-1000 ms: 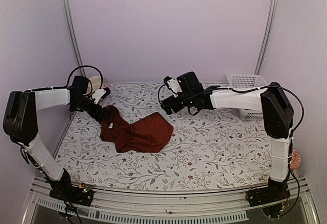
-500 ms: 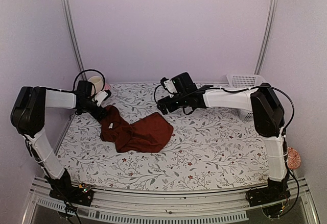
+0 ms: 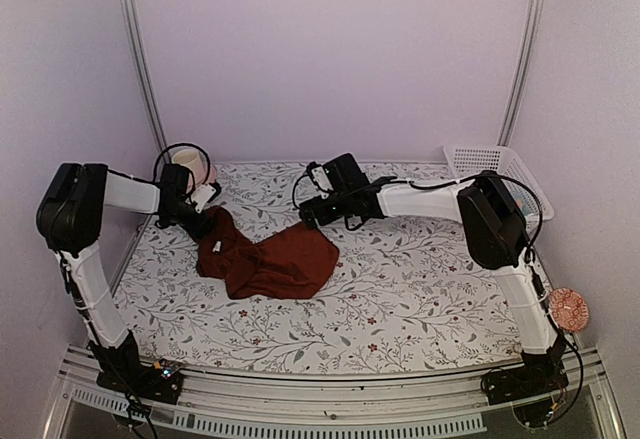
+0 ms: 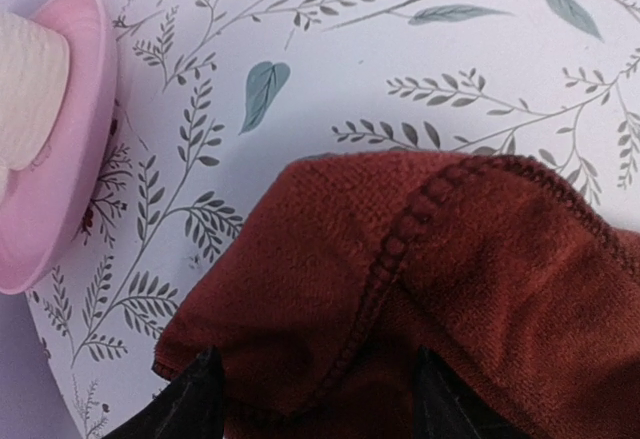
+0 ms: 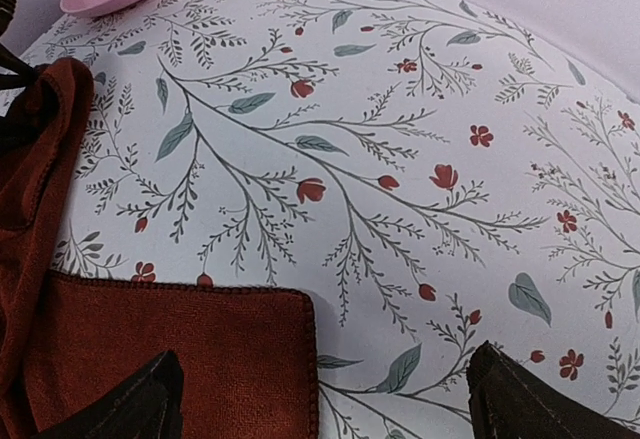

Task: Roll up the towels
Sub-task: Pick up the towel from the center of the board.

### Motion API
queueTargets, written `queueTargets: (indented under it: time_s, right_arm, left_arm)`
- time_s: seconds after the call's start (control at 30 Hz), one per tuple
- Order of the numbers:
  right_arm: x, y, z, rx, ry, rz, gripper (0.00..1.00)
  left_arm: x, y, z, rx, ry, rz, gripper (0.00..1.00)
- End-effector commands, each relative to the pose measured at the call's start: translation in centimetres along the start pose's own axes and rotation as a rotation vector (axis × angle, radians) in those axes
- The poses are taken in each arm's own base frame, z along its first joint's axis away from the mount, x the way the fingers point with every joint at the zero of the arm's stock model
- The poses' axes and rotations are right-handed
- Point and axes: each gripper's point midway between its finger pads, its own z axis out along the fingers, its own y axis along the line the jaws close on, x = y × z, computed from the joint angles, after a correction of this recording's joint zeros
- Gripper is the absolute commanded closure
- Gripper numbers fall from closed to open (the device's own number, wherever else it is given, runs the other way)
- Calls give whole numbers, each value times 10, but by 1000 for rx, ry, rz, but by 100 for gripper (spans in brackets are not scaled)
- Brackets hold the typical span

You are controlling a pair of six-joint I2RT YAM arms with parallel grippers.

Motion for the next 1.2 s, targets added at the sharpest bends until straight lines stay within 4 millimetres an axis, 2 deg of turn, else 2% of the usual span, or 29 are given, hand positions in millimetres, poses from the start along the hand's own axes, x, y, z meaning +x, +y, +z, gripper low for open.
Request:
queueTargets:
  time_s: [0.0, 0.17, 0.3, 0.4, 0.47, 0.6, 0.73, 0.93, 1.1, 1.17]
  right_arm:
    - [17, 6, 30, -24, 25, 50, 1]
    - [32, 12, 51, -59, 55, 105, 5]
    - [42, 19, 58, -83, 73, 125, 8]
    - [46, 24, 61, -99, 79, 131, 11]
    - [48, 29, 64, -118, 83, 131, 16]
    - [47, 34, 66, -145, 82, 132, 33]
    - [44, 37, 63, -160, 77, 126, 53]
    - [32, 39, 52, -171, 54, 111, 95]
    - [9, 34, 32, -147, 9, 98, 97]
    - [-5, 29, 18, -127, -25, 89, 98]
  left_arm:
    - [-2, 3, 7, -36, 9, -16, 37]
    - [5, 7, 10, -69, 31, -27, 53]
    - [6, 7, 12, -71, 36, -32, 64]
    - [6, 8, 14, -79, 40, -39, 76]
    - [5, 9, 14, -82, 38, -43, 84]
    - [4, 10, 14, -87, 41, -41, 99]
    - [1, 15, 14, -106, 43, -38, 100]
    - [-17, 24, 4, -119, -7, -55, 100]
    - [-42, 37, -19, -127, -81, -67, 100]
    - [-51, 41, -30, -127, -100, -67, 100]
